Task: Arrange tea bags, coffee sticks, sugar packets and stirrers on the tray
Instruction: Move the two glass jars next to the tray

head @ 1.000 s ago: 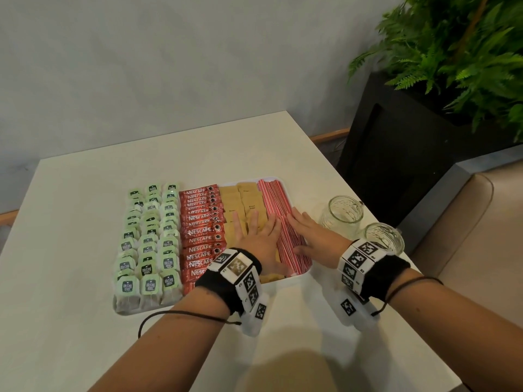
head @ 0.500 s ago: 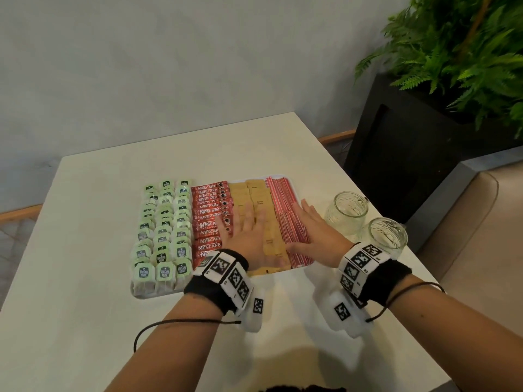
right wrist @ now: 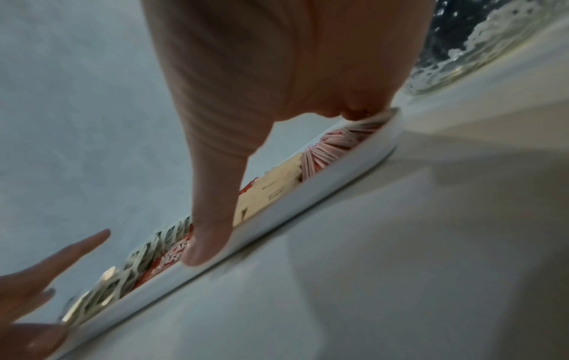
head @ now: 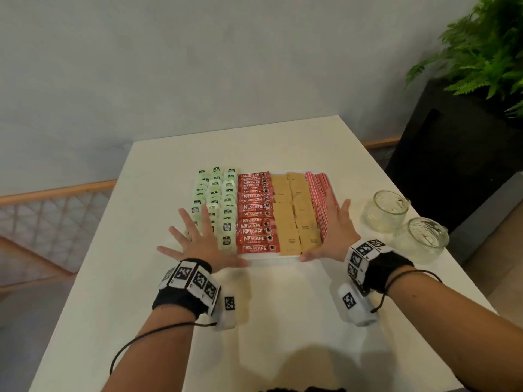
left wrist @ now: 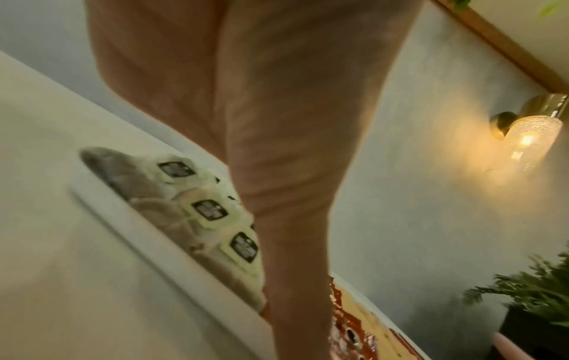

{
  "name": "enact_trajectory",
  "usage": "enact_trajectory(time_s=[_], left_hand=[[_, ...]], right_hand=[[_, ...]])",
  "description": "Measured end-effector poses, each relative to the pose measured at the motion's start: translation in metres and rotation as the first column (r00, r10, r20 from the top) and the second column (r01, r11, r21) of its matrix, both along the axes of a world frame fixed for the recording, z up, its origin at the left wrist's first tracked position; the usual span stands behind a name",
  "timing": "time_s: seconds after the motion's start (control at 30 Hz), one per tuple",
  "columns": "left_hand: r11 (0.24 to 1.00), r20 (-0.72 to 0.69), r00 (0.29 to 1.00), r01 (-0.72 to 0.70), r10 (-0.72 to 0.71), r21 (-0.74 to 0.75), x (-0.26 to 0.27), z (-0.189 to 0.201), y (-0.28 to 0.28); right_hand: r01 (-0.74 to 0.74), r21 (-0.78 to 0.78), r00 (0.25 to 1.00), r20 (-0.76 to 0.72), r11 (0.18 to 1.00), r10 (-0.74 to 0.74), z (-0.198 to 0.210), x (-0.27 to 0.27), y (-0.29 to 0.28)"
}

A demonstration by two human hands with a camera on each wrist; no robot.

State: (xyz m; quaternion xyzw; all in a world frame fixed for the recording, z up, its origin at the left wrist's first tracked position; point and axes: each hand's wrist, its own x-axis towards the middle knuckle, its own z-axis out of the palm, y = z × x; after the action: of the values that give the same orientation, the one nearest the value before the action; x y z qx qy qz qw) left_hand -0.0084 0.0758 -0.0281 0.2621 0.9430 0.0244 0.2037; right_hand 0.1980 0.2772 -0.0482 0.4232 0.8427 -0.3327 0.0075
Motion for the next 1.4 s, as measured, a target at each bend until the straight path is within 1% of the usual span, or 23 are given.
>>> enact_trajectory(time_s=[0.07, 0.23, 0.43, 0.6, 0.77, 0.87, 0.93, 1.0, 1.07, 1.17, 1.23, 1.3, 1.37, 1.4], left_hand=[[0.999, 0.032, 0.999, -0.037, 0.036, 0.031, -0.005, 0.0, -0.007], [0.997, 0.026, 0.998, -0.058, 0.057, 0.047, -0.021, 0.001, -0.012], [0.997, 0.067, 0.995, -0.072, 0.069, 0.038, -0.055, 0.004, -0.012], [0.999, 0.042, 0.998, -0.047, 0.046, 0.018, -0.08, 0.002, -0.006], [1.0, 0.043, 0.999, -0.026, 0.026, -0.004, -0.099, 0.0, 0.001], [0.999, 0.063, 0.998, -0.016, 0.019, -0.036, -0.103, 0.001, 0.002], [0.997, 0.059, 0.998, -0.027, 0.031, -0.071, -0.096, 0.006, 0.004], [0.996, 0.008, 1.0, -0.015, 0.015, -0.092, -0.081, 0.014, 0.011], [0.996, -0.03, 0.997, 0.062, -0.064, -0.069, -0.059, 0.022, 0.026], [0.974, -0.066, 0.972, 0.228, -0.227, 0.012, -0.011, 0.035, 0.058], [0.938, -0.056, 0.94, 0.34, -0.336, 0.064, 0.026, 0.041, 0.081], [0.895, -0.051, 0.902, 0.432, -0.429, 0.108, 0.058, 0.042, 0.1], [0.851, -0.036, 0.864, 0.501, -0.502, 0.155, 0.085, 0.041, 0.115], [0.827, -0.02, 0.844, 0.529, -0.535, 0.19, 0.098, 0.04, 0.121]], right_hand=[[0.0, -0.041, 1.0, 0.001, 0.999, 0.0, 0.003, -0.005, 0.003], [-0.021, -0.076, 0.999, 0.033, 0.997, 0.023, 0.011, -0.029, 0.008], [-0.027, -0.059, 0.999, 0.045, 0.998, 0.029, 0.013, -0.068, 0.009], [-0.017, -0.034, 0.998, 0.052, 0.999, 0.018, 0.012, -0.091, 0.013], [-0.001, -0.012, 0.999, 0.042, 1.0, 0.001, 0.011, -0.103, 0.016], [-0.019, 0.009, 0.999, 0.027, 1.0, 0.019, 0.01, -0.102, 0.014], [-0.04, 0.014, 0.999, 0.004, 0.999, 0.04, 0.013, -0.096, 0.013], [-0.056, 0.014, 0.998, -0.024, 0.998, 0.057, 0.02, -0.081, 0.01], [-0.064, 0.037, 0.995, -0.069, 0.997, 0.067, 0.03, -0.059, 0.007], [-0.032, 0.121, 0.993, -0.109, 0.992, 0.045, 0.042, -0.015, 0.012], [0.003, 0.188, 0.998, -0.063, 0.982, 0.009, 0.05, 0.019, 0.023], [0.065, 0.244, 0.997, 0.012, 0.967, -0.07, 0.058, 0.054, 0.035], [0.131, 0.262, 0.984, 0.087, 0.956, -0.158, 0.069, 0.085, 0.044], [0.157, 0.246, 0.973, 0.127, 0.956, -0.193, 0.072, 0.099, 0.047]])
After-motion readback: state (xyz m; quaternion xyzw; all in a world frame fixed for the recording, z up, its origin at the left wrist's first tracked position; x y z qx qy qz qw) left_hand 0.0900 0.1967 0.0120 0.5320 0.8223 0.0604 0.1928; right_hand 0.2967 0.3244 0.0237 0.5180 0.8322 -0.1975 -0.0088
